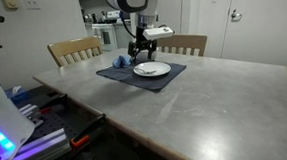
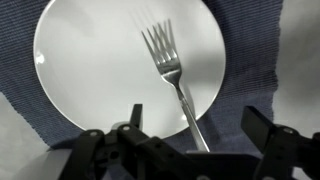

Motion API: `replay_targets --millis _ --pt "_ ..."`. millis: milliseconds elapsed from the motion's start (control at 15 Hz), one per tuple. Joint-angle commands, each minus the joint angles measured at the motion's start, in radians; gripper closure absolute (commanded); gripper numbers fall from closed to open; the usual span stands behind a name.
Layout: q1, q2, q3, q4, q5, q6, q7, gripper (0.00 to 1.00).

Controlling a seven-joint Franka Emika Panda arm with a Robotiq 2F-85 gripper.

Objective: Place the fork on the white plate

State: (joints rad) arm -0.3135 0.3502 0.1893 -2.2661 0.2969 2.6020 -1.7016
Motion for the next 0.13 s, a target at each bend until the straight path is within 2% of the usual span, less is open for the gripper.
replay_targets --millis 0,67 --pt "0.049 -0.059 -0.049 0.012 -0.022 -0.143 0.039 0.00" --pt "0.061 -0.069 -0.059 0.015 -0.021 -0.168 0.046 0.00"
